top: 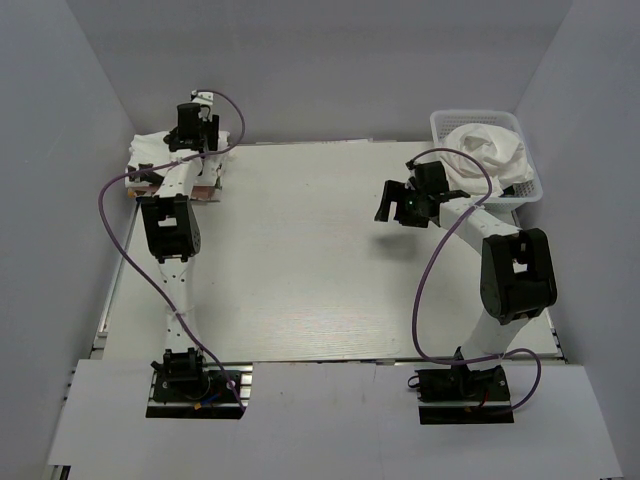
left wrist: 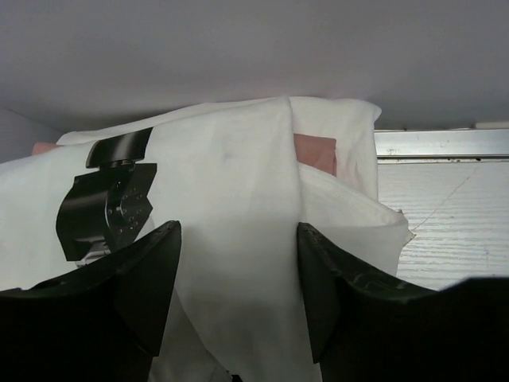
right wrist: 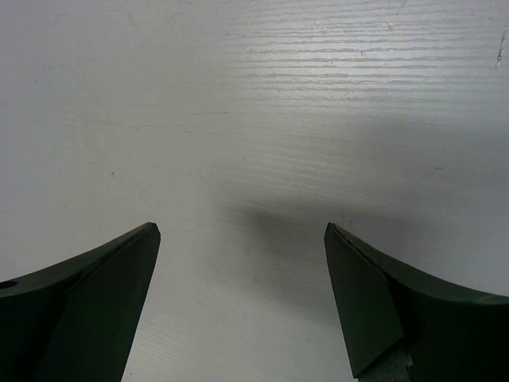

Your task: Fold and stack the t-shirts

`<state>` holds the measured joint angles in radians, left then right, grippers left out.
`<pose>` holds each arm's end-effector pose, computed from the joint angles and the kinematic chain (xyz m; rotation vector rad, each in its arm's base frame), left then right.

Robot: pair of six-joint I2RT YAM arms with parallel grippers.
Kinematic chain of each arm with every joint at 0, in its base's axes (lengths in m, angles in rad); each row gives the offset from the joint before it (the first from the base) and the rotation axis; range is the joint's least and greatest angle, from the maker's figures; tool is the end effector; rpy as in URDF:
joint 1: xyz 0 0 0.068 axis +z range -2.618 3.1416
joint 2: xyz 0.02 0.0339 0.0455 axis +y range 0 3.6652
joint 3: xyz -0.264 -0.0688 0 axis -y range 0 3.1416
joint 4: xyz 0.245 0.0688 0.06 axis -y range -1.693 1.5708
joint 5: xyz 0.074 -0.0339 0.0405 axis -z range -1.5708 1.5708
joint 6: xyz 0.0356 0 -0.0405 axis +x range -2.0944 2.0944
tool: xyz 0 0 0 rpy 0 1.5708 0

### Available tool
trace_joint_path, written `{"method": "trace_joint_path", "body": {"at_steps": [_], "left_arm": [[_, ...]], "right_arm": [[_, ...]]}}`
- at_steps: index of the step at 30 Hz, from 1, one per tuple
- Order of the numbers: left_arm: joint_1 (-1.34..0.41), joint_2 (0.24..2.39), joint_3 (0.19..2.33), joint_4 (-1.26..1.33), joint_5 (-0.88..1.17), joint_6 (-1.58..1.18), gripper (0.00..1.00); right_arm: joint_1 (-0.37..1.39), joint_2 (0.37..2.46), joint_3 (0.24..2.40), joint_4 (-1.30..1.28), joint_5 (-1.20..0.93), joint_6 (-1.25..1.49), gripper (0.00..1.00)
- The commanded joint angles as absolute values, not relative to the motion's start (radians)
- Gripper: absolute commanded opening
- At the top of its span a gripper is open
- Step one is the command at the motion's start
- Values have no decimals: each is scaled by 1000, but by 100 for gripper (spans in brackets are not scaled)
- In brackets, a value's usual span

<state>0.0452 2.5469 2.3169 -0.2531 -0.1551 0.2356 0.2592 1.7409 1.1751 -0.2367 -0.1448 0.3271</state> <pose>0.5867 0.0320 0.2133 0.0996 2.0618 0.3331 0.3656 0.1023 0.2145 0.0112 2.4096 0.4486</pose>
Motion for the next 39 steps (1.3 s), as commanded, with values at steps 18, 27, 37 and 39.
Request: {"method": "trace_joint_path", "body": {"at_steps": [18,27,37,39], "left_arm": [[15,2533,2279,-253,-195,264,62],[15,2514,2270,-253,-206,252,27],[6,2392,2266,-227,-121,233,0],[6,2356,2228,-213,-94,233,0]], "right_arm": [[255,1732,1192,-258,-120,296,90],[258,1698,1172,-253,-114,296,90],[259,1687,1158,-233,-146,308,90],[258,1681,1135,-222,-158,321,90]]}}
